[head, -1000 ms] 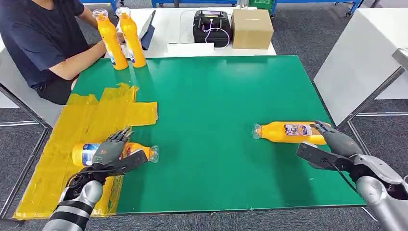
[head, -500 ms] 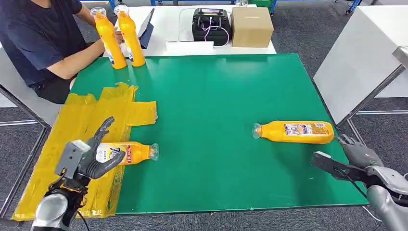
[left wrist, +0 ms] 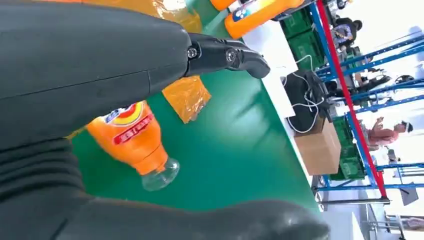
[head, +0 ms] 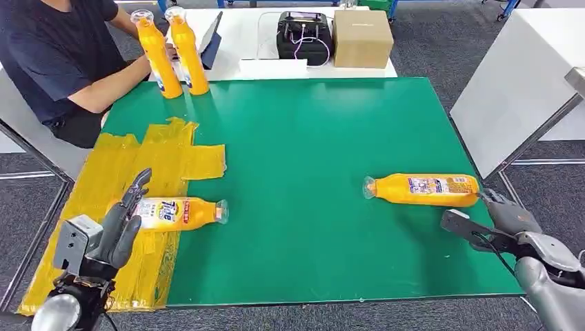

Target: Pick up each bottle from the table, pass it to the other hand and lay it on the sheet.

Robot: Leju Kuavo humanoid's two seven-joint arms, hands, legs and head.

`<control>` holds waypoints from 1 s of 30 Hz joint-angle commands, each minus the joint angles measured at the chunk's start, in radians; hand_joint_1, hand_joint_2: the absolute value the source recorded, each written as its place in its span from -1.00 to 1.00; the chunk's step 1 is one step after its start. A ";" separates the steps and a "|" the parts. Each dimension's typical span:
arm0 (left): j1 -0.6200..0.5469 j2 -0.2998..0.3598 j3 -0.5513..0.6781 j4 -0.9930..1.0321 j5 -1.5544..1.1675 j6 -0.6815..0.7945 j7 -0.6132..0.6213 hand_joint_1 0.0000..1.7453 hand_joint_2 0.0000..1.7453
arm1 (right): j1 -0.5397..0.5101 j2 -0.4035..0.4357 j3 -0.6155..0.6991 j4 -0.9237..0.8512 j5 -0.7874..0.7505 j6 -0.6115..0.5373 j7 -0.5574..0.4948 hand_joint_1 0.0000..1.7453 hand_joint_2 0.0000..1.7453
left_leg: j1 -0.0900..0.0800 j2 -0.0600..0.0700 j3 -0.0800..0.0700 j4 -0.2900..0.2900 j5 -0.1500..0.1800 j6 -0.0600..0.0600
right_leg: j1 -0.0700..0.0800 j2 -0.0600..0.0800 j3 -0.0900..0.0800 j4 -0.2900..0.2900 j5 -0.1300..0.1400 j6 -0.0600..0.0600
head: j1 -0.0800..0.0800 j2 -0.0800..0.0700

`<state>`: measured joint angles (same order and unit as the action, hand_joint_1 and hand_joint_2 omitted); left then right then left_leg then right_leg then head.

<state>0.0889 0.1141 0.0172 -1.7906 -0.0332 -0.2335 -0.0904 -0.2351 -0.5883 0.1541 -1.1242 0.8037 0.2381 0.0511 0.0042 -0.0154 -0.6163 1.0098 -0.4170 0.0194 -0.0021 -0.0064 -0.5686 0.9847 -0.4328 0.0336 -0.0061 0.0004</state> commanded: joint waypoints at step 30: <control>0.100 0.005 -0.048 -0.073 0.026 -0.011 -0.116 -1.00 1.00 | -0.415 0.304 0.042 0.703 0.326 -0.122 -0.007 -1.00 1.00 | 0.001 0.004 0.004 -0.001 -0.001 -0.001 | 0.001 0.003 0.003 -0.002 0.000 0.000 | 0.000 0.000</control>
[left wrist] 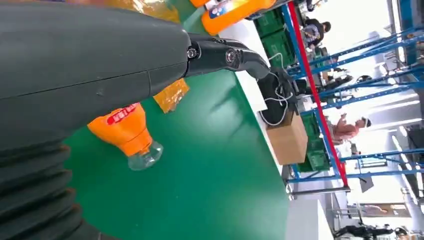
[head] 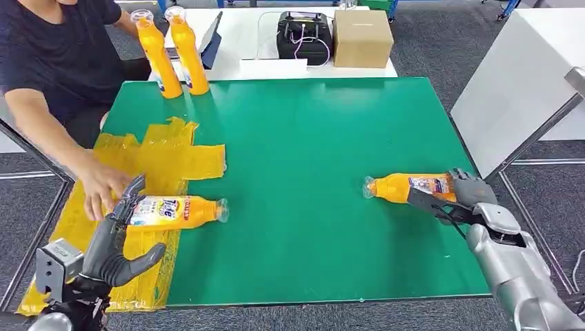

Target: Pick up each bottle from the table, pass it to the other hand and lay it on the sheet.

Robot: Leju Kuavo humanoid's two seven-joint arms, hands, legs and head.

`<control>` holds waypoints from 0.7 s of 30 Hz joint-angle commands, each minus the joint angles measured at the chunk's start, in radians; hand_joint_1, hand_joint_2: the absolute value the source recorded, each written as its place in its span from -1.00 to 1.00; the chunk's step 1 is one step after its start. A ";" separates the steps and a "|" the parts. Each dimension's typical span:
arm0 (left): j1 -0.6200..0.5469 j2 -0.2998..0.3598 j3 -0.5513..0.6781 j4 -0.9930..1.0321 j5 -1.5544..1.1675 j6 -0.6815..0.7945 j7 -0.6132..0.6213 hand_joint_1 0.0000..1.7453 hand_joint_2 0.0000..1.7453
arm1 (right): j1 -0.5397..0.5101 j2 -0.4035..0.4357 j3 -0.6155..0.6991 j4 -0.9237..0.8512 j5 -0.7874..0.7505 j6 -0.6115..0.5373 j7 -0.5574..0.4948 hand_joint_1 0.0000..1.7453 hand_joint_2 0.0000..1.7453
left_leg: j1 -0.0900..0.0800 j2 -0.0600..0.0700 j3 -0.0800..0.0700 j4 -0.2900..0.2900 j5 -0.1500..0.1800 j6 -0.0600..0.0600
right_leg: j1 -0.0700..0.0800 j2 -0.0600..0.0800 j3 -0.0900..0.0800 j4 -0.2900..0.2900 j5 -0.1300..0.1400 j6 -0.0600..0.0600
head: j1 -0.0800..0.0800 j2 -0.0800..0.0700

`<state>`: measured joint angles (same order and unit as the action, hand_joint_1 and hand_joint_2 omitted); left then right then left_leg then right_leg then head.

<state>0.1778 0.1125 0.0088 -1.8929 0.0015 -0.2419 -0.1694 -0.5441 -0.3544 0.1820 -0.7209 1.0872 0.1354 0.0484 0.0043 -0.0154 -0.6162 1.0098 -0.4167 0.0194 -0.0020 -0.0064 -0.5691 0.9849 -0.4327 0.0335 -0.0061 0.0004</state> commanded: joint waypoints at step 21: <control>-0.111 0.028 -0.118 0.208 0.032 -0.056 -0.098 -1.00 1.00 | 0.014 0.031 0.147 0.449 0.167 0.216 -0.146 1.00 1.00 | 0.010 -0.005 0.036 -0.003 -0.007 -0.001 | 0.008 -0.004 0.030 -0.017 -0.005 0.000 | 0.000 0.000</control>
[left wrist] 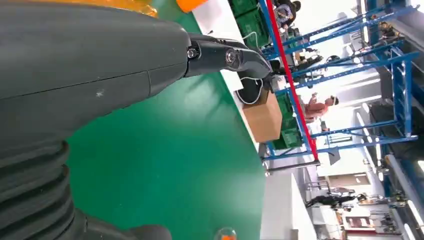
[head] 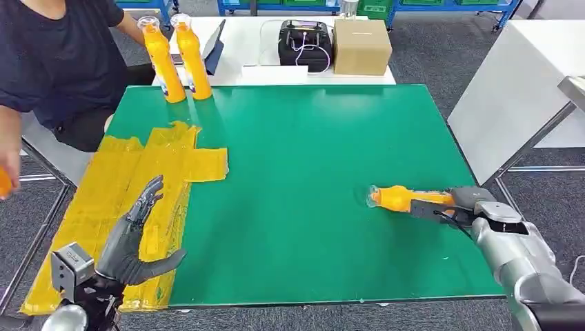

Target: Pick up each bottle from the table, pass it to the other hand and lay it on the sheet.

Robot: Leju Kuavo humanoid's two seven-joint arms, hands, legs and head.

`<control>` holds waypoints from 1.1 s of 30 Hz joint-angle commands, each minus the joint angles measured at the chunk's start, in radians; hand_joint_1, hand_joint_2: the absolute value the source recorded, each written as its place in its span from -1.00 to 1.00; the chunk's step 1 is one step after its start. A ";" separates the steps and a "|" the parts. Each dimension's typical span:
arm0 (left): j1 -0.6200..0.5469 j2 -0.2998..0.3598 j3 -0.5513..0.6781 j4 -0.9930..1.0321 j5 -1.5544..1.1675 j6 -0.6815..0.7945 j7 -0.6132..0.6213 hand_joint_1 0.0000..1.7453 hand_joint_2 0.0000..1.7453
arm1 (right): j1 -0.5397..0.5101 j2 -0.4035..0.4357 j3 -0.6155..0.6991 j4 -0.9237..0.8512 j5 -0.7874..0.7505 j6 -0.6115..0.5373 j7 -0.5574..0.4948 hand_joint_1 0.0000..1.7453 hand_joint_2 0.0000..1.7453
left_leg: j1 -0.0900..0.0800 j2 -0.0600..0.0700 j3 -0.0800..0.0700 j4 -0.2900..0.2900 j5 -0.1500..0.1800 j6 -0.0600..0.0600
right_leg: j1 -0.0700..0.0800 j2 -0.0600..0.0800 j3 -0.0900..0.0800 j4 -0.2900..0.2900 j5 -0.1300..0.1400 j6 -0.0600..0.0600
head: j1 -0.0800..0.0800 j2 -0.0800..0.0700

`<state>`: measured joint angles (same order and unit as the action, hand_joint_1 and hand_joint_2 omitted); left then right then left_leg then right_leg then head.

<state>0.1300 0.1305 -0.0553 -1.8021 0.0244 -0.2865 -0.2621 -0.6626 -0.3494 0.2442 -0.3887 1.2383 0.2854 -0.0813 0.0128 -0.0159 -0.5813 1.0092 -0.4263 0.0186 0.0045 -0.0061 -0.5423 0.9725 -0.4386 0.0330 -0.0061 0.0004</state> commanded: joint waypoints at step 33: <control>0.226 -0.176 -0.002 -0.142 0.209 -0.053 0.054 -1.00 1.00 | 0.463 0.269 0.231 -1.061 -1.201 0.062 -0.055 1.00 1.00 | 0.003 0.008 -0.011 0.000 -0.006 -0.004 | 0.003 0.006 0.000 0.002 -0.003 -0.004 | -0.001 0.000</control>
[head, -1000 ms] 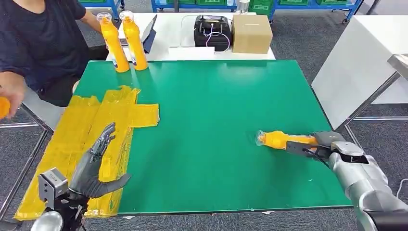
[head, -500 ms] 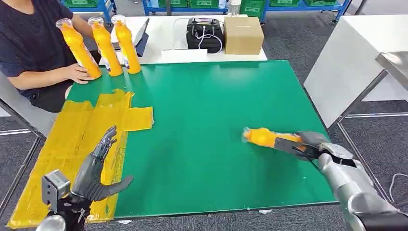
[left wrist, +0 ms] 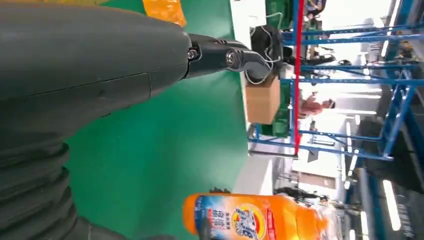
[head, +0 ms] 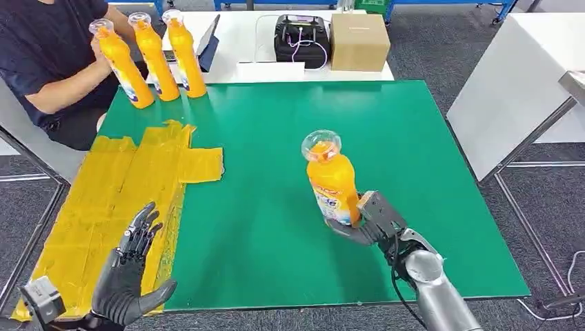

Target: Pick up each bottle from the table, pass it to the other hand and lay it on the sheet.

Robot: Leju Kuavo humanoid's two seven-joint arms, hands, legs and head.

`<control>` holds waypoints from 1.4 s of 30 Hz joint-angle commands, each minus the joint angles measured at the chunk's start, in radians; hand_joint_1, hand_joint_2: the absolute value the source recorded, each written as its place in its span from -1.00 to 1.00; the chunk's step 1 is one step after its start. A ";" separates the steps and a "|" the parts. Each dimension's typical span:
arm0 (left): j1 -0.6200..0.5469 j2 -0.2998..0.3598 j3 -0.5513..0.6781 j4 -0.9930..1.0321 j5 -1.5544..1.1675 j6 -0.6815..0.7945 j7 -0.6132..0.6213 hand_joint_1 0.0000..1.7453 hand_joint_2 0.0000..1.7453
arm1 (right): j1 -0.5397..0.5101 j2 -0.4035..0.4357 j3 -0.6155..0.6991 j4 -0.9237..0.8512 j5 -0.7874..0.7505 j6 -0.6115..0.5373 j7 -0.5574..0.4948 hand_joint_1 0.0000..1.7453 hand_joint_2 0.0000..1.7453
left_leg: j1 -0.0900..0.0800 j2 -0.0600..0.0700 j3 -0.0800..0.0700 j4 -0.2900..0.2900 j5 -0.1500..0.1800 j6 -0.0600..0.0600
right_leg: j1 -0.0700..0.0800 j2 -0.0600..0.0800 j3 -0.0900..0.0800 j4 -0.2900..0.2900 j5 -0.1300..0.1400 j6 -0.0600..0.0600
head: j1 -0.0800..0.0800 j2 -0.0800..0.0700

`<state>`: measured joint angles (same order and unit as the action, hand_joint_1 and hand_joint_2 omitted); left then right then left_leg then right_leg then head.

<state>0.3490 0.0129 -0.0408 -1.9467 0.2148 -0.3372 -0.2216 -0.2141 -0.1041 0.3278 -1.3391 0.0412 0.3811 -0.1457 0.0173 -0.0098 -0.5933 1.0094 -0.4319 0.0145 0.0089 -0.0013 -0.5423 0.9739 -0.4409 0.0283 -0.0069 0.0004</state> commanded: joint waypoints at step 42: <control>-0.150 0.010 -0.373 0.086 -0.080 0.051 0.018 -1.00 1.00 | -0.170 0.069 0.690 -0.025 -0.140 0.032 0.025 1.00 1.00 | -0.003 0.001 -0.002 -0.001 0.001 0.000 | -0.001 0.000 -0.003 0.000 0.000 0.000 | 0.000 0.000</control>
<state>0.2325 0.0015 -0.3521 -1.9245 0.1358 -0.2842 -0.2083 -0.3340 -0.0259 0.9541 -1.4176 -0.0992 0.4124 -0.1236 0.0151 -0.0095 -0.5963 1.0093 -0.4315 0.0148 0.0083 -0.0014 -0.5461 0.9739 -0.4408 0.0283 -0.0065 0.0004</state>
